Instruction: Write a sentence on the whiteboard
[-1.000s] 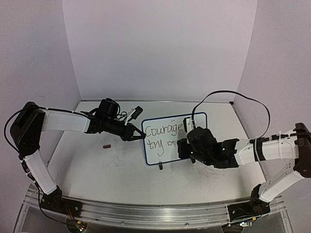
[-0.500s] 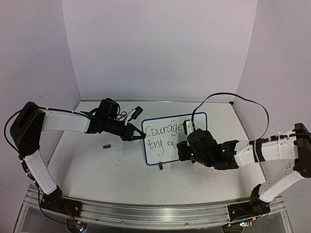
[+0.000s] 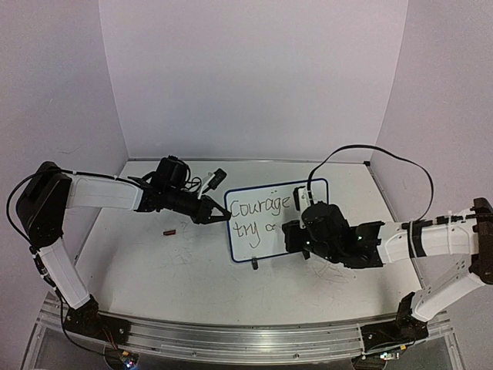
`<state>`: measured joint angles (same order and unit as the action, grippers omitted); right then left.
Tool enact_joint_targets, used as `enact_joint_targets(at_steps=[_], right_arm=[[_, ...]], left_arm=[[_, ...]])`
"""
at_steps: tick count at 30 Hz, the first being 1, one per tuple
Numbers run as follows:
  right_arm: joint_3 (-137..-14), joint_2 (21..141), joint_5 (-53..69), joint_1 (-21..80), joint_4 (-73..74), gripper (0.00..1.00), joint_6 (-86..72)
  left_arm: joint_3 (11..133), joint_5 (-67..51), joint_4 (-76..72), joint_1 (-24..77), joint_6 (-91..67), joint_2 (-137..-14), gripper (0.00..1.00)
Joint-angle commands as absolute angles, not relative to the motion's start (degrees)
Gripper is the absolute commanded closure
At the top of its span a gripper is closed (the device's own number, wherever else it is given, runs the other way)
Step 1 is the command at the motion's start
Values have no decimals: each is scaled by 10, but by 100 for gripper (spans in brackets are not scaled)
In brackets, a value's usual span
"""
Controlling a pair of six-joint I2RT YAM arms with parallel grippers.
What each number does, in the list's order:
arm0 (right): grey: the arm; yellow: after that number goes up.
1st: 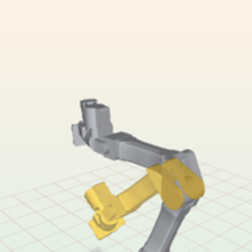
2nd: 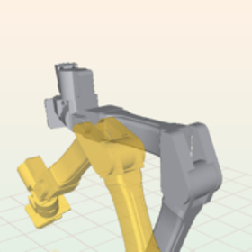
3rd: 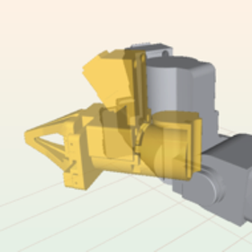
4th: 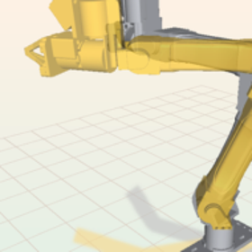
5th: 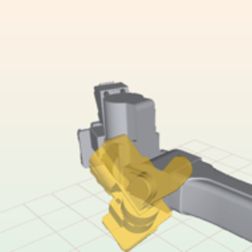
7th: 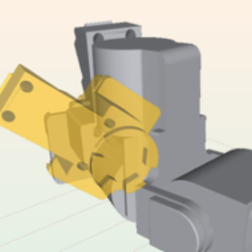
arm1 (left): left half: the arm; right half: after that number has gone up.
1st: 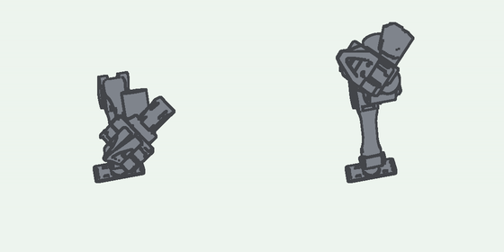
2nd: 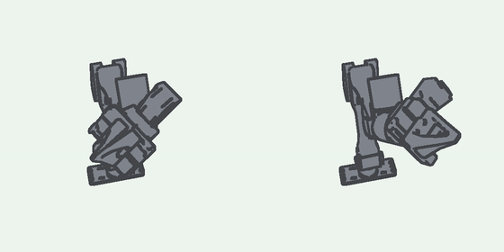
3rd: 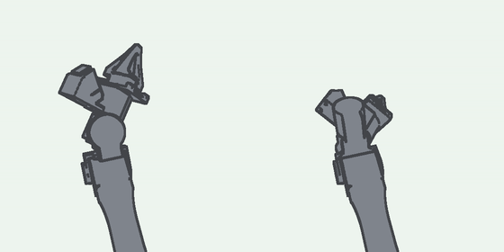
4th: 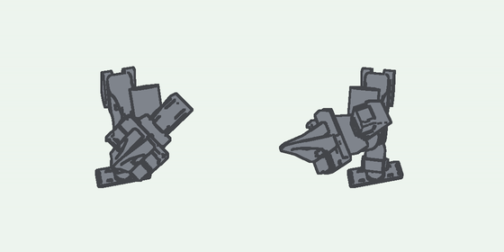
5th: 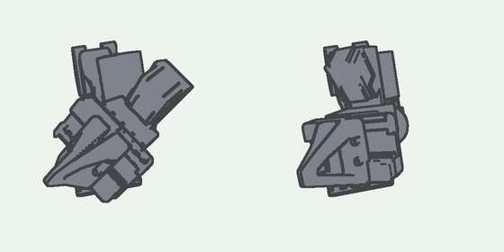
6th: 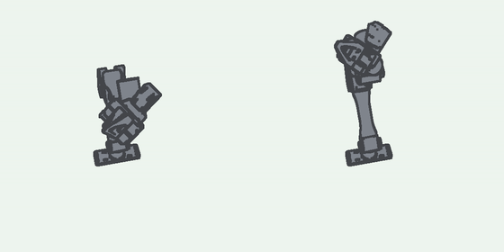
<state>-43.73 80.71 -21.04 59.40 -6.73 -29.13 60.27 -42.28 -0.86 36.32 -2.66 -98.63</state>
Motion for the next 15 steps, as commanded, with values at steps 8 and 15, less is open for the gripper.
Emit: enact_joint_targets(at_steps=[8, 15], right_arm=[[-434, 793, -241, 590, -76, 100, -306], [-436, 797, -267, 590, -66, 100, -317]], left_arm=[[594, -408, 29, 367, 15, -978, 100], [593, -408, 29, 367, 15, -977, 100]])
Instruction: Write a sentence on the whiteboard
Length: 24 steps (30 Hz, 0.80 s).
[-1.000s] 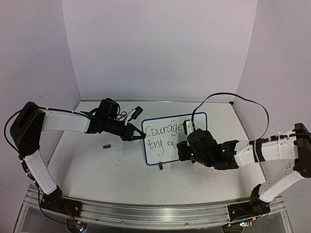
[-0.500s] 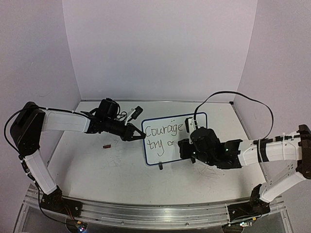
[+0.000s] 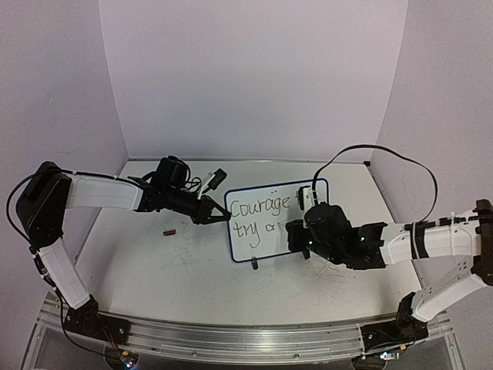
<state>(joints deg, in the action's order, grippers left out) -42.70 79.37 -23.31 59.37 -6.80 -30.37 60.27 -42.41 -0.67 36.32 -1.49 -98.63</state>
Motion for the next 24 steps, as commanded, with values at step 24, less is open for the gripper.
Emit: enact_joint_targets(at_steps=[24], right_arm=[[-450, 813, -254, 588, -92, 100, -291]], left_arm=[[594, -409, 31, 367, 16, -974, 100]])
